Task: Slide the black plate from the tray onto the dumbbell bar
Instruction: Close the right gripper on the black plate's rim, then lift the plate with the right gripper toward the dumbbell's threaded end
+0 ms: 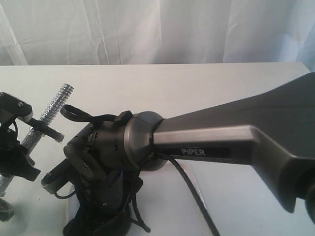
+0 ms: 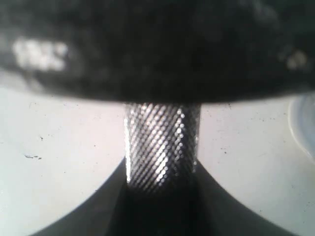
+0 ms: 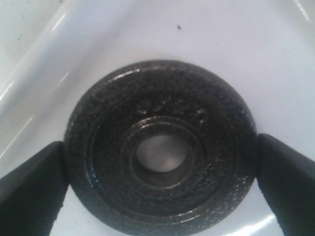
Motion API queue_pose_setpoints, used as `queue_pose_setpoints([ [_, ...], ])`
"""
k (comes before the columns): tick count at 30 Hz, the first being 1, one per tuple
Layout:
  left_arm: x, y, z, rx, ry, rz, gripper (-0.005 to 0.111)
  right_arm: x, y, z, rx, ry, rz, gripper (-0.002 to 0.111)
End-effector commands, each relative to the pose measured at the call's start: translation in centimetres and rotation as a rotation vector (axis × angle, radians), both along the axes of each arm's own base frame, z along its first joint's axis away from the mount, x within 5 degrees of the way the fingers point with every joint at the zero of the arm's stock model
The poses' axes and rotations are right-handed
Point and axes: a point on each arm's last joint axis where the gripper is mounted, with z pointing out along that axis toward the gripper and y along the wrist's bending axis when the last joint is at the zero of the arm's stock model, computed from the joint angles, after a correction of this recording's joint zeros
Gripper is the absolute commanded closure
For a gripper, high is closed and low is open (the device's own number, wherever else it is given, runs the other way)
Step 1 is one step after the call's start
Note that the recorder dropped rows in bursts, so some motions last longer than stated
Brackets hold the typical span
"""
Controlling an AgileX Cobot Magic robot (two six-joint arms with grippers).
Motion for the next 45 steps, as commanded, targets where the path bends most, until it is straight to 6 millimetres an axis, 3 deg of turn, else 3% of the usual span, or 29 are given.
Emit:
queue_pose_setpoints([
  [1, 0.8, -0.2, 2.4, -0.057, -0.162, 0.030, 0.107, -0.1, -0.4, 0.0, -0.036, 0.015, -0.020, 0.108],
  [14, 0.8, -0.2, 2.4, -0.056, -0.160, 0.030, 0.107, 0.9, -1.3, 2.2, 0.003, 0.007, -0.063, 0.108],
  [25, 0.8, -0.2, 2.3, -0.055, -0.149, 0.029, 0.107, 2.2, -2.7, 5.6, 0.152, 0.086, -0.132, 0.108],
  [41, 0.5, -0.3, 2.1, -0.061, -0.116, 0.030, 0.107, 4.1, -6.0, 10.1, 0.324, 0.207, -0.169, 0.108],
  [45, 0.3, -1.1, 2.1, -0.063, -0.115, -0.005, 0.107, 4.7, -7.0, 11.6, 0.396, 0.226, -0.176, 0.108],
])
